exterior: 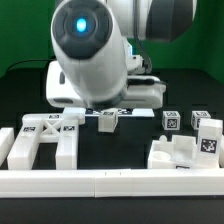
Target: Assemble chair
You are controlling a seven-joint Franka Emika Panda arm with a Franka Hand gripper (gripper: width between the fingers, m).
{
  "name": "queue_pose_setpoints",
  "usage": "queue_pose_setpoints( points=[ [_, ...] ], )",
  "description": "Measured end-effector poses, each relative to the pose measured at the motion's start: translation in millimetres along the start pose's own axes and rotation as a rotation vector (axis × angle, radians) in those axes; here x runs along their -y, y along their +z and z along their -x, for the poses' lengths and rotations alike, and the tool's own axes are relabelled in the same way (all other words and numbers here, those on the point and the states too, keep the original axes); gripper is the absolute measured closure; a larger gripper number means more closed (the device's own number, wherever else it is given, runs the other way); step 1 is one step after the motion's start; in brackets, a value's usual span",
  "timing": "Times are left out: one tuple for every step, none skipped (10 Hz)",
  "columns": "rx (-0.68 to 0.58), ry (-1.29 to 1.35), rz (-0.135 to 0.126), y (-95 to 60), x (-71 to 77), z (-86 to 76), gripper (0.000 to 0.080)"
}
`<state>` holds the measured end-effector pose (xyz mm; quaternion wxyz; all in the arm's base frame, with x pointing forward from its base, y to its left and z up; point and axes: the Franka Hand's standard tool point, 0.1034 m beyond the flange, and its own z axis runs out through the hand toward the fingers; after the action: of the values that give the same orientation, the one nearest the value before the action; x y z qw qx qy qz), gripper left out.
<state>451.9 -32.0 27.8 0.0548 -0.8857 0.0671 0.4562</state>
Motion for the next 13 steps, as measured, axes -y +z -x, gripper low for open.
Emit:
queue_pose_setpoints(
  points=[
    [-0.011, 0.001, 0.002, 1.0, 0.0, -3.2, 0.0151],
    [-0.010, 0.001, 0.003, 2.3, 0.1, -3.9, 0.0151],
    [-0.011, 0.002, 0.004, 4.3, -0.4, -5.9, 0.0151],
    [-0.016, 0.004, 0.006, 6.4, -1.3, -8.9, 0.0151],
    [-0.015, 0.005, 0.007, 8.6, -1.9, -10.6, 0.0151],
    [-0.023, 0.006, 0.008, 9.5, -2.6, -13.3, 0.0151],
    [-0.023, 0.006, 0.009, 10.3, -2.8, -13.9, 0.0151],
    [-0.023, 0.007, 0.008, 10.4, -3.0, -14.0, 0.0151],
    [-0.022, 0.007, 0.009, 10.9, -3.1, -14.3, 0.0151],
    [-0.022, 0.007, 0.009, 11.3, -3.3, -14.4, 0.0261],
    [-0.022, 0.008, 0.009, 11.2, -3.5, -14.4, 0.0398],
    [-0.022, 0.008, 0.008, 11.3, -3.6, -14.4, 0.0398],
    [-0.022, 0.008, 0.008, 11.2, -3.6, -14.4, 0.0514]
  ],
)
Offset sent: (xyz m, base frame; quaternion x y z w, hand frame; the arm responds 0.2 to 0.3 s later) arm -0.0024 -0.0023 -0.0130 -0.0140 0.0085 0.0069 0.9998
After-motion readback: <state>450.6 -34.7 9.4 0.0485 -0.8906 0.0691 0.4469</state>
